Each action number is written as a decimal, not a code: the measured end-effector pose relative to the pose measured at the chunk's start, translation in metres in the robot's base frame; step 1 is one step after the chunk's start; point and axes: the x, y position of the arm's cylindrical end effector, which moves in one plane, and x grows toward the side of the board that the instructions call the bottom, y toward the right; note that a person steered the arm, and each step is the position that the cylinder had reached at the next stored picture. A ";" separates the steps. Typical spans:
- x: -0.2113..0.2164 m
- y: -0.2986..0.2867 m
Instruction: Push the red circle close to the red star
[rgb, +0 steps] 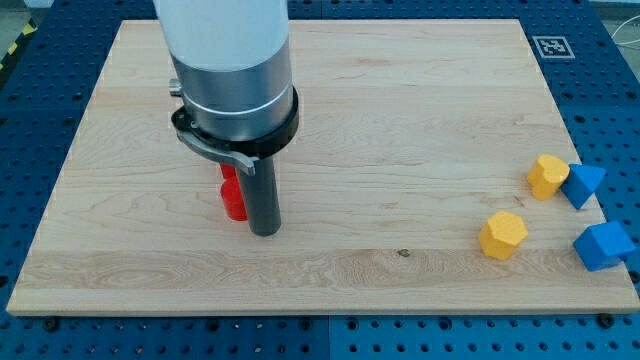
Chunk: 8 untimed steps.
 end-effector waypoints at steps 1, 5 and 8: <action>0.000 -0.013; -0.018 -0.036; 0.010 0.047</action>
